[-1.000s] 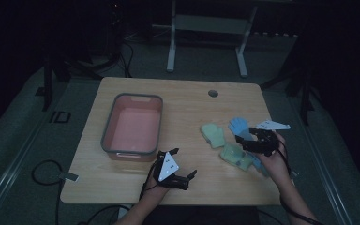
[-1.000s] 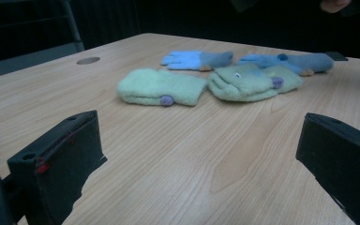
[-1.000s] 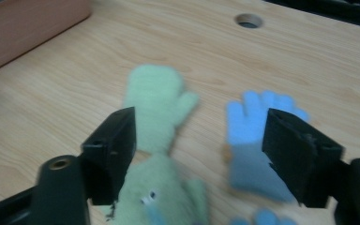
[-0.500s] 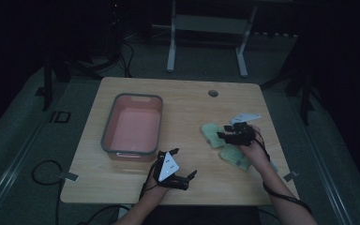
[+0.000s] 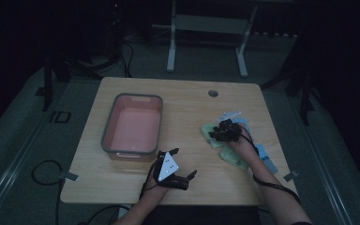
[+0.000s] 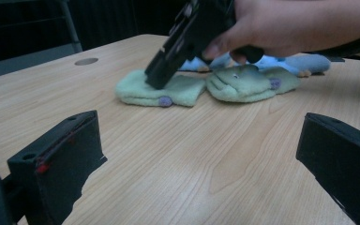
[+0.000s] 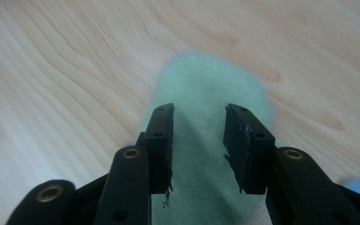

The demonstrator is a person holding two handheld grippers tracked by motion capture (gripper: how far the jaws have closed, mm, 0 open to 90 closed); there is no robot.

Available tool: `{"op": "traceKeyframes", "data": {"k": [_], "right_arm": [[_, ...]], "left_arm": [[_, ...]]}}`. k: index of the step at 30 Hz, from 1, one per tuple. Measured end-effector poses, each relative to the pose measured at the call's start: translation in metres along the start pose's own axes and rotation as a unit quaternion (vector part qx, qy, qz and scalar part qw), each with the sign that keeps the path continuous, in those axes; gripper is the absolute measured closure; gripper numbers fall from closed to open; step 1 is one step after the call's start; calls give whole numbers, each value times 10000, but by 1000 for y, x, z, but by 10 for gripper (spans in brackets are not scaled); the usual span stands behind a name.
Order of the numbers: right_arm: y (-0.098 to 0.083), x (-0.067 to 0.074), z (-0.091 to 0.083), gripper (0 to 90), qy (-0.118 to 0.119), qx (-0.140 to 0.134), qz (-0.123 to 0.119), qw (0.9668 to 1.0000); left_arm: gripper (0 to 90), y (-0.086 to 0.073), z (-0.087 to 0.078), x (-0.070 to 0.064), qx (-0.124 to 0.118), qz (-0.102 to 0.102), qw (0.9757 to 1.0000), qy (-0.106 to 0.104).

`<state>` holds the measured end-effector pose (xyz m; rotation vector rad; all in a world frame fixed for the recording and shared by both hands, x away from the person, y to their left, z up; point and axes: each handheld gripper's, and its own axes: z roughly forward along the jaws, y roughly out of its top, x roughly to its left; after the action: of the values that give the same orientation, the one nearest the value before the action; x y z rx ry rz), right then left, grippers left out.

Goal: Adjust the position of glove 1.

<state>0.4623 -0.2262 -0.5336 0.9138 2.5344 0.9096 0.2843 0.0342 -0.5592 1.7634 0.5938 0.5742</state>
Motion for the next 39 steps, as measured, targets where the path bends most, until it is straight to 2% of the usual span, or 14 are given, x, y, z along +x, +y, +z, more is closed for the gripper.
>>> {"op": "traceKeyframes", "data": {"k": [1,3,6,12,15,21,24,29,32,36,39], "right_arm": [[-2,0,4,642,-28,45,-27,10000],[-2,-1,5,658,-9,3,78,10000],[-3,1,6,690,-31,-11,55,10000],[-4,3,7,824,-133,-107,304,9994],[0,6,6,859,-224,-36,436,9988],[17,20,-7,869,-410,-165,496,9978],[28,28,-17,872,-483,-285,671,9962],[37,44,-32,873,-742,-429,870,9925],[38,52,-39,872,-819,-482,1006,9904],[36,62,-45,873,-912,-553,1402,9844],[32,73,-46,873,-972,-582,1496,9822]], "left_arm": [[6,0,0,0,0,3,10000,2],[6,0,0,0,0,8,10000,2],[6,0,0,0,0,6,10000,0],[6,0,0,0,-1,-22,10000,-3],[6,0,0,0,-4,-19,10000,-18],[6,0,0,0,-4,-18,10000,-21],[6,0,0,0,-10,-26,10000,-14],[6,0,0,0,-4,-16,10000,-14],[6,0,0,0,-10,-23,10000,-9],[6,0,0,0,-2,2,10000,-7],[6,0,0,0,-11,32,10000,-9]]}}
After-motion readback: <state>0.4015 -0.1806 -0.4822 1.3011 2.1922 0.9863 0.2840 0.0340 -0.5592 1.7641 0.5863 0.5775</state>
